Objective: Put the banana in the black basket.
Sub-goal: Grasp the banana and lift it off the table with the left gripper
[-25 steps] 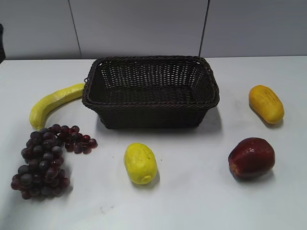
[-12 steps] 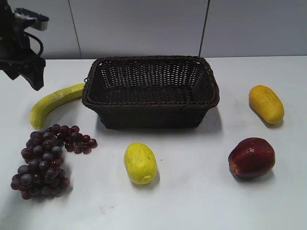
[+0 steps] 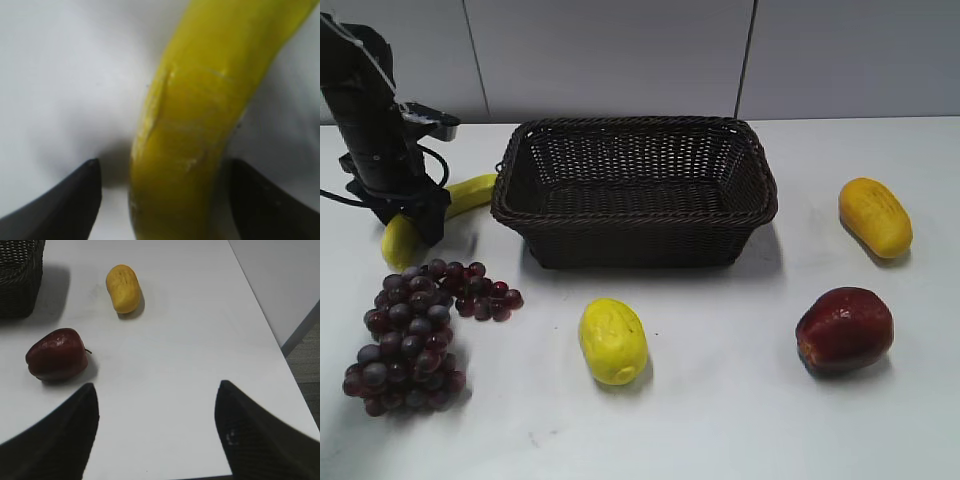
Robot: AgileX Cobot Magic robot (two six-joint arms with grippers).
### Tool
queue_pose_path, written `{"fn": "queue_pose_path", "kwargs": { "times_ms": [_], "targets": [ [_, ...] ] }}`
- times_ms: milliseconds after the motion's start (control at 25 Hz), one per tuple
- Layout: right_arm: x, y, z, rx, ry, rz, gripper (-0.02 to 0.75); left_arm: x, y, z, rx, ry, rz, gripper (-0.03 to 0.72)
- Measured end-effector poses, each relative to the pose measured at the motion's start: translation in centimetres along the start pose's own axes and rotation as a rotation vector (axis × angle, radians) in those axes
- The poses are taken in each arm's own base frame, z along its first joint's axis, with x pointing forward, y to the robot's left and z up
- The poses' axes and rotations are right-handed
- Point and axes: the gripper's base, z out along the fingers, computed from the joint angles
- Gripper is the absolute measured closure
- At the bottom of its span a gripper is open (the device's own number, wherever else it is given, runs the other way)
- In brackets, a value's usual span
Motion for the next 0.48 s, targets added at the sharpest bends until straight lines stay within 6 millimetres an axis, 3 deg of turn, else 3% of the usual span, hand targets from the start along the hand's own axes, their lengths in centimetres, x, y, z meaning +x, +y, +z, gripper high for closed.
{"fn": "queue_pose_path", "kwargs": {
  "times_ms": [200, 280, 360, 480],
  "targets": [
    [0.0, 0.0, 0.0, 0.0, 0.0, 0.0, 0.186, 0.0, -0.1, 0.1, 0.01, 0.003, -0.003, 0.124],
    [0.0, 0.0, 0.0, 0.0, 0.0, 0.0, 0.186, 0.0, -0.2, 0.2, 0.028, 0.007, -0.013, 0.216],
    [0.0, 0.0, 0.0, 0.0, 0.0, 0.0, 0.186, 0.0, -0.3, 0.0, 0.04, 0.011, -0.017, 0.381],
    [0.0, 0.0, 0.0, 0.0, 0.0, 0.0, 0.186, 0.2, -0.1, -0.9, 0.027, 0.004, -0.014, 0.374]
  ]
}}
